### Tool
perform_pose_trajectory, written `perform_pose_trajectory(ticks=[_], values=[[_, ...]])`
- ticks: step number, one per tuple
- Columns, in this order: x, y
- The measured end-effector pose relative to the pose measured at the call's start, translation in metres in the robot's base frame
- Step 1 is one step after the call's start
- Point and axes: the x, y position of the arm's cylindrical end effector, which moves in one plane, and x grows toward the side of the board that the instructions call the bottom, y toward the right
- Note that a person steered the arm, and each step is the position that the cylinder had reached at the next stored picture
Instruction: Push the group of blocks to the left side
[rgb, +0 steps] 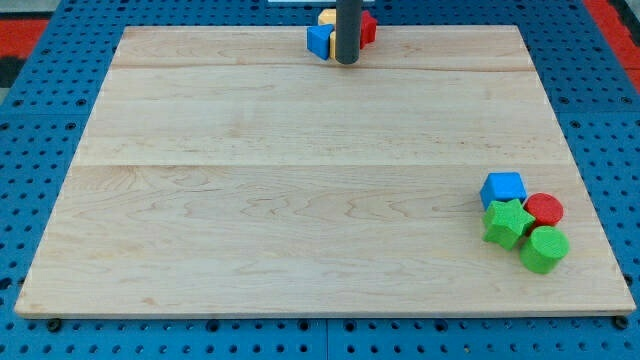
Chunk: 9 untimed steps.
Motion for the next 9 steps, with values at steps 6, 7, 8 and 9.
perform_pose_trajectory(ticks=[6,7,8,9], values=[[-0.067,0.087],[-0.066,0.081],[-0.067,0.074],[-0.066,0.066]])
